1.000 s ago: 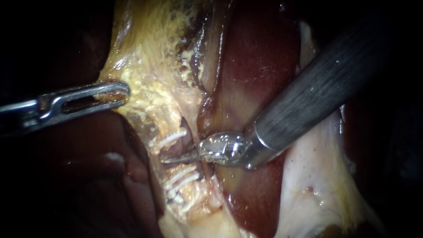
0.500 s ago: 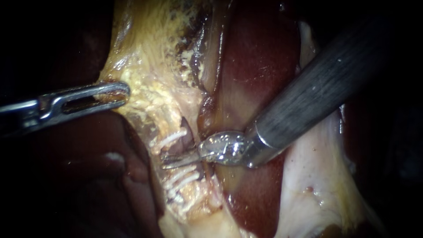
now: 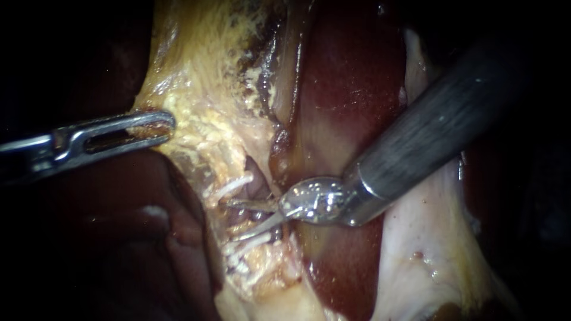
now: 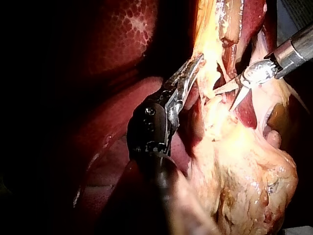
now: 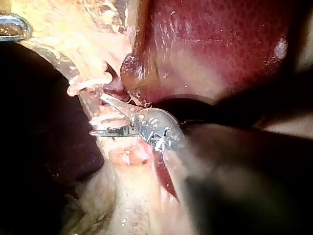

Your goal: Go back from the cut left tube

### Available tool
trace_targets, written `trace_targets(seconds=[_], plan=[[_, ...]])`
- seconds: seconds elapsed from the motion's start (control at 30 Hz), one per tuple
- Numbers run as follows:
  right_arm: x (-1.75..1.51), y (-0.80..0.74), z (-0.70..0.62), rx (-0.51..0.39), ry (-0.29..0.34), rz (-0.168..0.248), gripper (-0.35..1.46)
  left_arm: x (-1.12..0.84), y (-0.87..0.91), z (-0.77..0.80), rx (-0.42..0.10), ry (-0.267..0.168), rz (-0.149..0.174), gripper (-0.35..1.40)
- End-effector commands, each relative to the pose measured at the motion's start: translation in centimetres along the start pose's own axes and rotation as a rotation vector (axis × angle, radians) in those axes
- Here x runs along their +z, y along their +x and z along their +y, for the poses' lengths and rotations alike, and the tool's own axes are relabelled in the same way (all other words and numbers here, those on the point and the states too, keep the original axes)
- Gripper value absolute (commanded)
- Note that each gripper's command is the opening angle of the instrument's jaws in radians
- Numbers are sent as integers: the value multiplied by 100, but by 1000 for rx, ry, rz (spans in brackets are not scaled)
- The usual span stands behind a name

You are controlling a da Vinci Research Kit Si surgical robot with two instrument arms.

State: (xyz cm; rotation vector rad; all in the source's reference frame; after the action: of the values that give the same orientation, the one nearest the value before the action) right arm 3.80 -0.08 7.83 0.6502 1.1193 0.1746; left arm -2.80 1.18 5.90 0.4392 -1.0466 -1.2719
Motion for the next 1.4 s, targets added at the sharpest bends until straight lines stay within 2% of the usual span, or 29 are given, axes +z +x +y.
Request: trace_targets(seconds=[0.03, 0.23, 0.3, 0.5, 0.67, 0.83, 0.93, 1.13, 1.4], plan=[[-7, 2, -1, -18, -11, 2, 123, 0, 0, 1, 0, 1, -2, -35], [-53, 11, -11, -107, -36, 4, 135, 2, 2, 4, 1, 0, 0, -35], [-70, 13, -13, -139, -64, 3, 138, 2, 2, 4, 2, 0, 0, -35], [-115, 24, -9, -238, -134, -11, 143, 5, 4, 9, 4, -3, 4, -35], [-144, 32, -7, -282, -174, -25, 143, 20, 9, 14, 8, -9, 19, -35], [-153, 31, -6, -285, -200, -34, 143, 46, 20, 20, 22, -13, 49, -35], [-153, 30, -5, -286, -197, -34, 143, 71, 31, 28, 25, -17, 72, -35], [-153, 30, -6, -287, -197, -34, 143, 101, 44, 32, 15, -16, 106, -35], [-153, 30, -6, -287, -198, -31, 143, 107, 48, 28, 16, -16, 112, -35]])
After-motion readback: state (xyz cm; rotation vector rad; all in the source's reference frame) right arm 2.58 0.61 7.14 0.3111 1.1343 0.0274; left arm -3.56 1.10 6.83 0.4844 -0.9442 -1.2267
